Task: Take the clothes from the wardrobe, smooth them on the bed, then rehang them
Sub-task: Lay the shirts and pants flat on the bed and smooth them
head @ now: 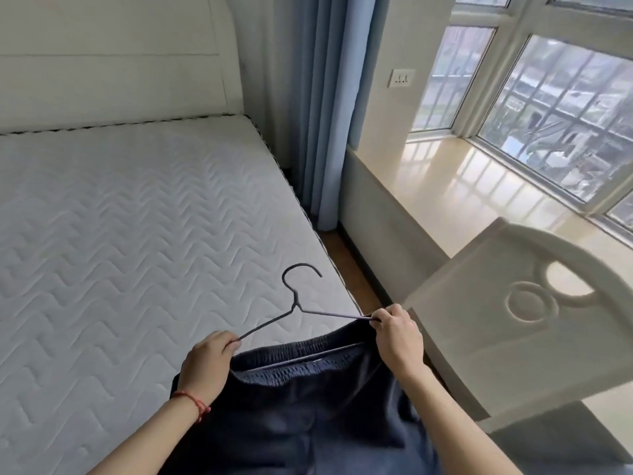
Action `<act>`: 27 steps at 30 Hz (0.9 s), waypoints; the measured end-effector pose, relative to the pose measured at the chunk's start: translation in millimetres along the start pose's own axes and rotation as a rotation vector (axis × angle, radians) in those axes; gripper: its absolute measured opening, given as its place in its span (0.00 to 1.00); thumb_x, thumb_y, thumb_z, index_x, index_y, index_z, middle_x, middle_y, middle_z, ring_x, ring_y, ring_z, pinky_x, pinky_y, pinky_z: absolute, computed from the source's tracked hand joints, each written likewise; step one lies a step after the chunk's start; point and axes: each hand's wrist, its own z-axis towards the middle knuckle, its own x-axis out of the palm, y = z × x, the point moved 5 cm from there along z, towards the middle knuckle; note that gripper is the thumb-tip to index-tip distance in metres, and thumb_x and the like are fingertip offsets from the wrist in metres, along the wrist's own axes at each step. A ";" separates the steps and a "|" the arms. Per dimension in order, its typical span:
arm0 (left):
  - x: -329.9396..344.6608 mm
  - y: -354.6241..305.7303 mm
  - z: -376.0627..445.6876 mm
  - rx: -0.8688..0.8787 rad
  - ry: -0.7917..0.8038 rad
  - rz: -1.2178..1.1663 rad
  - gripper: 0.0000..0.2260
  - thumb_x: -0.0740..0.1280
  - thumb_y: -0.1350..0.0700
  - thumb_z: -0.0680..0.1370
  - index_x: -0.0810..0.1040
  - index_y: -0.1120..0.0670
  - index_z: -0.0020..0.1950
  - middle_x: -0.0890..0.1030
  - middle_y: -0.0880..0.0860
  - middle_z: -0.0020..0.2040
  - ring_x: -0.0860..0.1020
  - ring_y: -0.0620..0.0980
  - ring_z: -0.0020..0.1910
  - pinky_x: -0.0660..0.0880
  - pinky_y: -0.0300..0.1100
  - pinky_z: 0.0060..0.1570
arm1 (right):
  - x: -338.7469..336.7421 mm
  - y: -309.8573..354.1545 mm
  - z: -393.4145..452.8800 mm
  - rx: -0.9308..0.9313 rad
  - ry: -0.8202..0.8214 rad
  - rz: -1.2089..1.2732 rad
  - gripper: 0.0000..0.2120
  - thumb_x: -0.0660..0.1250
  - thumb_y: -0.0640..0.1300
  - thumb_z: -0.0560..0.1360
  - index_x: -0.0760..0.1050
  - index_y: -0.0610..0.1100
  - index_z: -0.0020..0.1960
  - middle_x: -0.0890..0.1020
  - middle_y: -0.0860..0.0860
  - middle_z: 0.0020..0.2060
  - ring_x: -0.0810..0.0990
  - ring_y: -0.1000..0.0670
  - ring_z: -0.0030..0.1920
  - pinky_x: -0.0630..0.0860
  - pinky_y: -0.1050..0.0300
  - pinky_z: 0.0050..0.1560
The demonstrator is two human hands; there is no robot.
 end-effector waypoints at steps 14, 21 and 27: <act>95.6 106.2 60.5 -0.181 -0.049 0.067 0.21 0.62 0.54 0.77 0.67 0.58 0.69 0.70 0.60 0.68 0.66 0.61 0.68 0.65 0.54 0.64 | 169.4 -14.5 43.5 0.059 0.100 0.283 0.21 0.58 0.47 0.79 0.65 0.42 0.70 0.70 0.45 0.67 0.66 0.45 0.69 0.61 0.53 0.68; 104.2 213.7 -101.9 -0.478 0.003 0.082 0.19 0.67 0.62 0.74 0.72 0.61 0.65 0.74 0.62 0.64 0.70 0.65 0.63 0.66 0.58 0.62 | 224.3 -46.7 -148.1 0.448 0.148 0.635 0.09 0.62 0.39 0.76 0.77 0.48 0.54 0.81 0.48 0.51 0.78 0.60 0.52 0.68 0.72 0.51; 95.8 274.0 -203.9 -0.665 0.043 0.152 0.24 0.73 0.67 0.67 0.75 0.62 0.62 0.77 0.69 0.58 0.74 0.71 0.56 0.69 0.63 0.57 | 260.9 -30.9 -279.0 0.794 0.402 0.764 0.07 0.67 0.40 0.74 0.77 0.49 0.38 0.82 0.51 0.31 0.79 0.56 0.32 0.71 0.70 0.38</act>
